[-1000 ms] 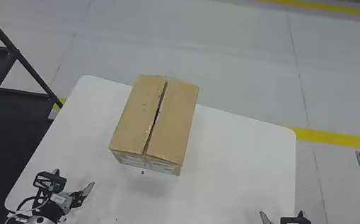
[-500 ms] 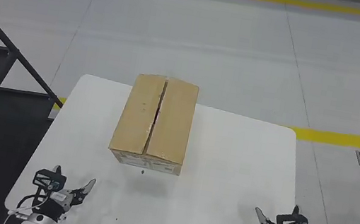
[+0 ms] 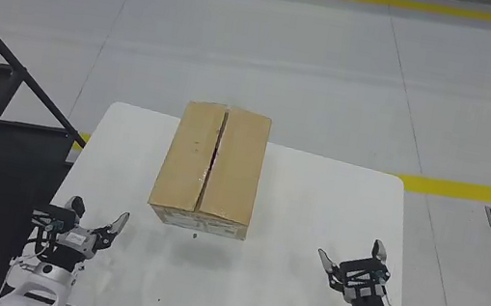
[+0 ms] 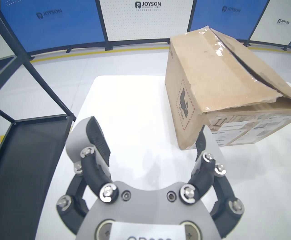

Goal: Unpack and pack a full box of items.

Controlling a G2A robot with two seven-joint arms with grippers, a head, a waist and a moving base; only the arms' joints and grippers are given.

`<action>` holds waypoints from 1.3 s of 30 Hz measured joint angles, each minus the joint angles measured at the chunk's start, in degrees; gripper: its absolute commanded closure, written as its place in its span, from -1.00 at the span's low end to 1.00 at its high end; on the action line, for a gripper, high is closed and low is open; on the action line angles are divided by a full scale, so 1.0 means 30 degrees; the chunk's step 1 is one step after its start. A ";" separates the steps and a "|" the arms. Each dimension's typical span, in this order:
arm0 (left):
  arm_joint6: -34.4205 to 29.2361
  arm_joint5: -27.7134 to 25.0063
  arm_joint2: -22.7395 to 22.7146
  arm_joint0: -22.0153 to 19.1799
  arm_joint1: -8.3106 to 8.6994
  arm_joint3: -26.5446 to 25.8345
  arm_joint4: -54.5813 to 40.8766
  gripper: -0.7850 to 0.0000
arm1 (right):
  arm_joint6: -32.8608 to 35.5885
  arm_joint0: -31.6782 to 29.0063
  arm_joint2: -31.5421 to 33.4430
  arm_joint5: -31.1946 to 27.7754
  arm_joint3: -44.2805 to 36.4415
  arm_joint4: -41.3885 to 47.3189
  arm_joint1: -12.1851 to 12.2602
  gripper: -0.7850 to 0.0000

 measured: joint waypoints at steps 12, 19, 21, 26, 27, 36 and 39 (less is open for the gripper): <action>-0.0555 0.0176 0.0101 -0.0731 -0.0041 0.0445 -0.0338 -1.00 | -0.1675 0.0398 -0.0481 -0.0749 -0.0383 -0.1664 0.0021 -1.00; -0.0194 0.1848 0.1471 -0.3071 -0.0369 0.2161 -0.0859 -1.00 | -0.0698 0.3796 -0.4772 -0.2609 0.0205 -0.7284 -0.0360 -1.00; -0.0011 0.2286 0.1931 -0.3524 -0.0482 0.2571 -0.1050 -1.00 | -0.0669 0.4814 -0.6051 -0.3013 0.0629 -0.8112 -0.0557 -1.00; 0.0176 0.3115 0.2633 -0.4328 -0.0700 0.3506 -0.1703 -1.00 | -0.0881 0.5926 -0.7016 -0.2905 0.1048 -0.8000 -0.0801 -1.00; 0.0167 0.3120 0.2636 -0.4331 -0.0701 0.3514 -0.1709 -1.00 | -0.0875 0.5910 -0.7000 -0.2905 0.1042 -0.8001 -0.0797 -1.00; 0.0019 0.2699 0.2643 -0.4317 -0.0711 0.3472 -0.1932 -1.00 | -0.2031 0.6195 -0.7779 -0.3413 0.1733 -0.7487 -0.0988 -1.00; -0.0060 0.2698 0.2823 -0.4483 -0.0754 0.3470 -0.1691 -1.00 | -0.2338 0.7601 -0.9048 -0.3602 0.3026 -0.6913 -0.1405 -0.95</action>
